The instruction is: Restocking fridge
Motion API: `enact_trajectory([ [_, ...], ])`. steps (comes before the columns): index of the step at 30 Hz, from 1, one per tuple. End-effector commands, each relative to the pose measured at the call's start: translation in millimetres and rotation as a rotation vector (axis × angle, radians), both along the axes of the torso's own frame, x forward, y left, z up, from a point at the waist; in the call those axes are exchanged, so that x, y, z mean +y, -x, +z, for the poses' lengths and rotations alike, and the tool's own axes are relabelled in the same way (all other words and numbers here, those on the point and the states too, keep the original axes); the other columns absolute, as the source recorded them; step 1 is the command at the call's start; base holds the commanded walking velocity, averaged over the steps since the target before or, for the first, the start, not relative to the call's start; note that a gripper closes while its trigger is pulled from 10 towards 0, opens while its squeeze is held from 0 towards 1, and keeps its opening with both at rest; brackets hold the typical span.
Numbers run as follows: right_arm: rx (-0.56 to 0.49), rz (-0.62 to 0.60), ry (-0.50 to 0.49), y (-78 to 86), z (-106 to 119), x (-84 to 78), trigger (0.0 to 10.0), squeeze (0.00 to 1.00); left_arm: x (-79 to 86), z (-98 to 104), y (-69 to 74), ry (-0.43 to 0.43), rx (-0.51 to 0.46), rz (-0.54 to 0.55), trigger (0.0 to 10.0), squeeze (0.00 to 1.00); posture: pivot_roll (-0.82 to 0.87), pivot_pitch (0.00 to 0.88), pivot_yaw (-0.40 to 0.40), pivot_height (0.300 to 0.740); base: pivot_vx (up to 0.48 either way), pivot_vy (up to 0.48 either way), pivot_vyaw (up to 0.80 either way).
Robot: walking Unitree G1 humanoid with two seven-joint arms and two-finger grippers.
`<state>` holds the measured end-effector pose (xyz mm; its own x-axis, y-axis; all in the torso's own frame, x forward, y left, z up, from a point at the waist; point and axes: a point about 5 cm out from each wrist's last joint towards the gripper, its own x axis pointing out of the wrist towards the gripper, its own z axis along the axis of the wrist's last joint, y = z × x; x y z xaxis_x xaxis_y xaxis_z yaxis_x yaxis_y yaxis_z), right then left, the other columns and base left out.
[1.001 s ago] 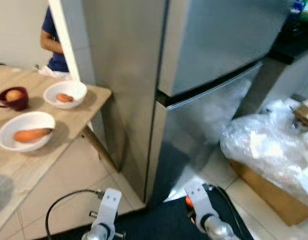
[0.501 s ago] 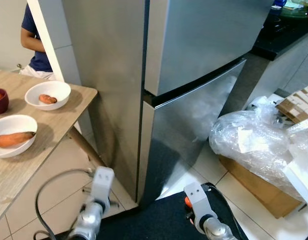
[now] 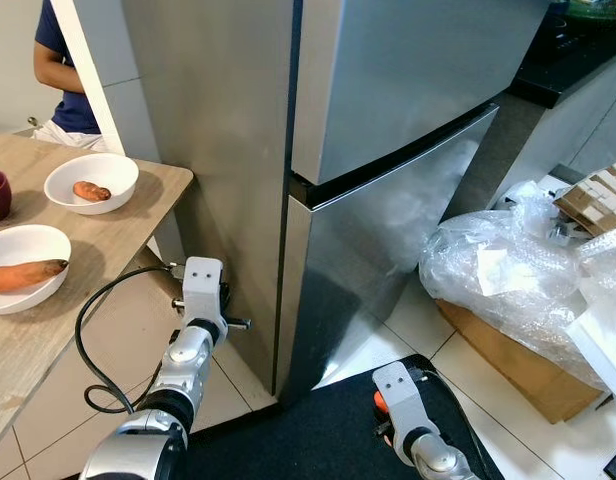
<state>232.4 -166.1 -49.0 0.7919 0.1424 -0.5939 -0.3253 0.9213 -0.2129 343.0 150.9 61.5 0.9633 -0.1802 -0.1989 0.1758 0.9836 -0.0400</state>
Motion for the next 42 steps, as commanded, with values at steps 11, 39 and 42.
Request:
enact_trajectory([
  [11,-0.016,-0.047,-0.009,4.5,-1,-6.8,10.0,0.0,-10.0,31,-24.1,0.032,-0.018,-0.069,10.0,0.0,-0.16,0.175,-0.006,0.74,0.0,0.0,0.0],
  [39,-0.048,-0.073,0.007,6.2,1,-14.1,10.0,0.0,-61.9,55,-33.7,0.038,-0.057,-0.298,10.0,0.0,-0.19,0.193,0.013,0.74,0.0,0.0,0.0],
  [42,-0.051,-0.068,0.013,6.3,1,-14.7,10.0,0.0,-70.8,60,-34.3,0.046,-0.071,-0.342,10.0,0.0,-0.2,0.192,0.012,0.74,0.0,0.0,0.0],
])
